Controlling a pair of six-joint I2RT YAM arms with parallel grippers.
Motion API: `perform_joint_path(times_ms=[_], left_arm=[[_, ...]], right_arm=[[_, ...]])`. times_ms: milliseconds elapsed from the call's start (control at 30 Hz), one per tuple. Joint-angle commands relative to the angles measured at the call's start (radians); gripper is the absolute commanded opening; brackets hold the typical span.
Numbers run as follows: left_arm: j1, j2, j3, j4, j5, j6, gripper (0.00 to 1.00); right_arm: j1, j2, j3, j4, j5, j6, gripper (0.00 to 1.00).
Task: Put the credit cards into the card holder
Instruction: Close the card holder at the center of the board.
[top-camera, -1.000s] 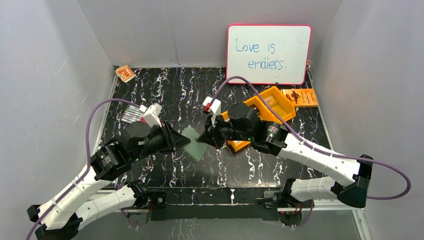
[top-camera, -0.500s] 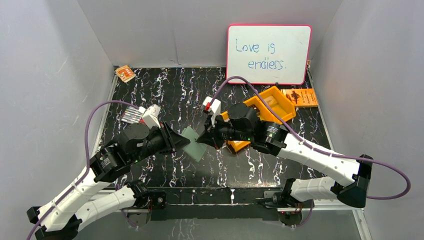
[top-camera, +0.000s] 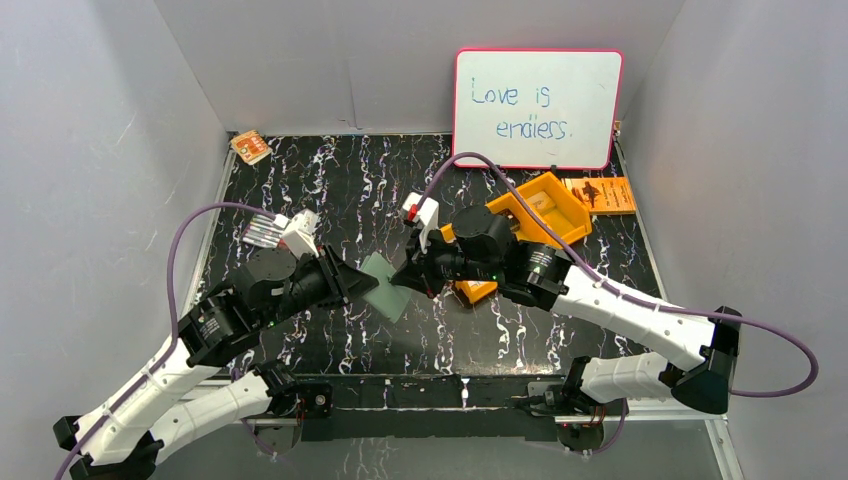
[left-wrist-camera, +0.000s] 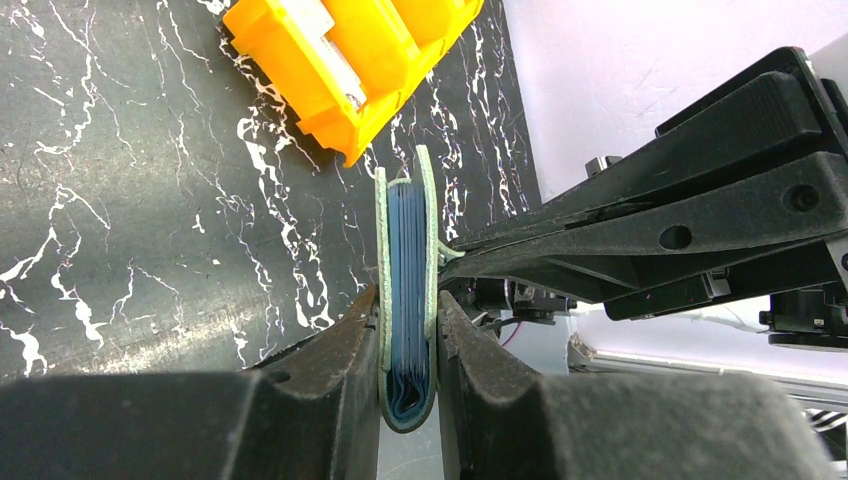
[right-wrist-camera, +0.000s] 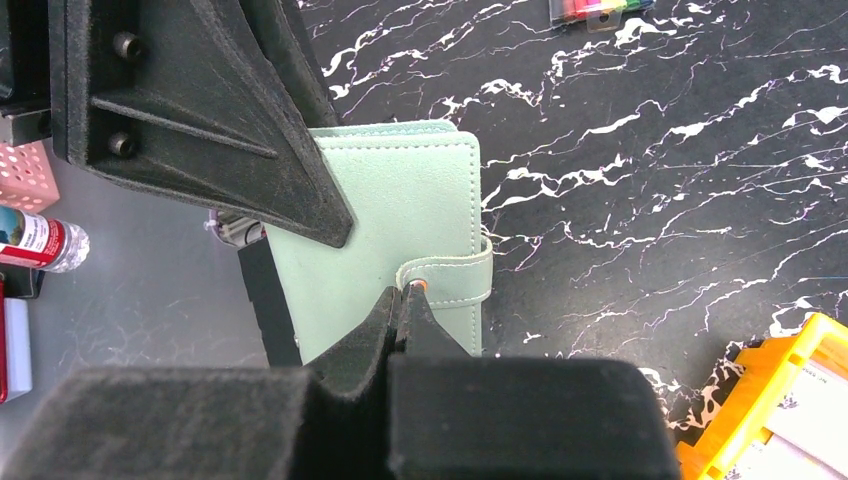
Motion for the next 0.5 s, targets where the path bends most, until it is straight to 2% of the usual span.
perform_joint_path(times_ms=[0, 467], left_arm=[[0.0, -0.022, 0.003, 0.126, 0.047, -0.001, 0.0], [0.0, -0.047, -0.009, 0.169, 0.086, 0.003, 0.0]], right_arm=[[0.012, 0.005, -0.004, 0.054, -0.027, 0.018, 0.0], [0.014, 0.018, -0.021, 0.048, -0.019, 0.026, 0.0]])
